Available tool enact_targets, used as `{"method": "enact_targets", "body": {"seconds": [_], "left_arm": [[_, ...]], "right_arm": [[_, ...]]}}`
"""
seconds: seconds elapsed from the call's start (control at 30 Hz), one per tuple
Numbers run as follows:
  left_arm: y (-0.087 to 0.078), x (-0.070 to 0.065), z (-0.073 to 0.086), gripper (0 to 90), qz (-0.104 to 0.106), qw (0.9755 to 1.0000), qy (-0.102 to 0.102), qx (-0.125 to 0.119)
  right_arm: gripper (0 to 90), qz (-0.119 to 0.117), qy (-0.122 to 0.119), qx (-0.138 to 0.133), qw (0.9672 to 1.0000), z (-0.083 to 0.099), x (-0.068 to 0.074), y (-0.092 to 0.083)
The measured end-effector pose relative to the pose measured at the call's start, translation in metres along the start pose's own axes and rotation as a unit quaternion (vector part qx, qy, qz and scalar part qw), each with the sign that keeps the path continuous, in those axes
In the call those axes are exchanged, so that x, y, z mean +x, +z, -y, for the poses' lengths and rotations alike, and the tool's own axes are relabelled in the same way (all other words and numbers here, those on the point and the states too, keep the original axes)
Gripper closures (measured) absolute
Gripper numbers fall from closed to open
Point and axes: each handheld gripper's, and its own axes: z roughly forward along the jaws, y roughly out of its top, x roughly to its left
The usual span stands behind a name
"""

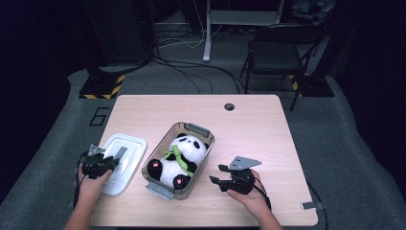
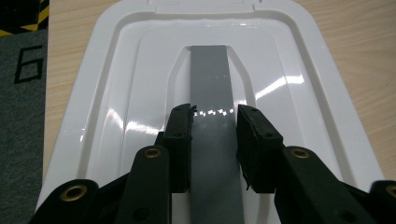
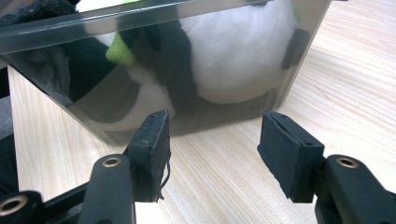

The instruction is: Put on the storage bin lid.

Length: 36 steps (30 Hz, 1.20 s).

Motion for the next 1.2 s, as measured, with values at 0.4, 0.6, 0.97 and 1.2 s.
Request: {"method": "enact_targets", "body": {"seconds": [0.4, 0.6, 0.97, 1.2], "left_arm": [[-0.015, -0.005, -0.009, 66.8, 0.003, 0.9997, 0.007, -0.023], [-0.024, -0.004, -0.012, 66.8, 0.005, 0.9993, 0.007, -0.035], [-0.044, -0.015, -0.024, 66.8, 0.022, 0.9983, 0.013, -0.053], [-0.057, -0.024, -0.034, 66.8, 0.036, 0.9972, 0.017, -0.063]], "right_arm": [[42.6, 0.002, -0.004, -0.001, 1.0000, 0.000, -0.001, -0.001], [42.6, 0.002, -0.005, 0.000, 1.0000, 0.000, -0.001, 0.000], [42.6, 0.002, -0.007, -0.002, 1.0000, -0.001, 0.000, 0.001], [42.1, -0.005, -0.004, -0.006, 1.0000, -0.004, 0.003, 0.005]]}}
